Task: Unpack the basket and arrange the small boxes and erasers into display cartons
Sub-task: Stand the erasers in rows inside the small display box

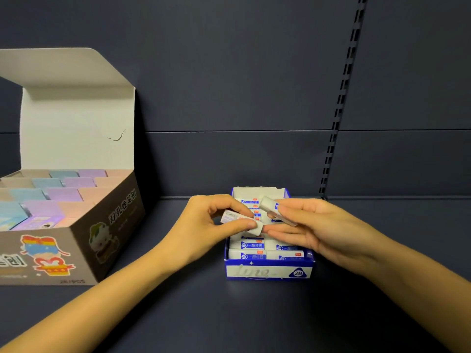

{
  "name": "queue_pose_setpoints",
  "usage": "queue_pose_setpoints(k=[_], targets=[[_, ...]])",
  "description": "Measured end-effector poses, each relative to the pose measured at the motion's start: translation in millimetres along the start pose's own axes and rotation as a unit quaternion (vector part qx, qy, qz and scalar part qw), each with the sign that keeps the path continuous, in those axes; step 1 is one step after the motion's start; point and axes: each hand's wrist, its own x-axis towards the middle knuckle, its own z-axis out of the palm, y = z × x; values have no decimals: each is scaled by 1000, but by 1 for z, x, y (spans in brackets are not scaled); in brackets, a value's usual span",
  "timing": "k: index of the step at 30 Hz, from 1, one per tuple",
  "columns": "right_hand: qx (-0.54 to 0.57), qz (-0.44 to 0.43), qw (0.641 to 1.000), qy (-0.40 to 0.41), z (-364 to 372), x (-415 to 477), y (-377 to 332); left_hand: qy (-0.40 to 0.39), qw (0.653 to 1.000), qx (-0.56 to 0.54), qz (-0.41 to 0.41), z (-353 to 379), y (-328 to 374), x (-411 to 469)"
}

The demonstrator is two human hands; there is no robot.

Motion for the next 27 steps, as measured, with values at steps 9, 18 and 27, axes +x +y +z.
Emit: queue_pose_setpoints(k=[9,18,27], targets=[[81,6,996,37,4,-5,-1,-36,992,98,76,-3,2,2],[50,-23,997,52,0,-8,-1,-64,967,231,85,-9,-2,0],[-78,-38,993,74,-15,-11,2,-36,995,88,30,-10,4,1]])
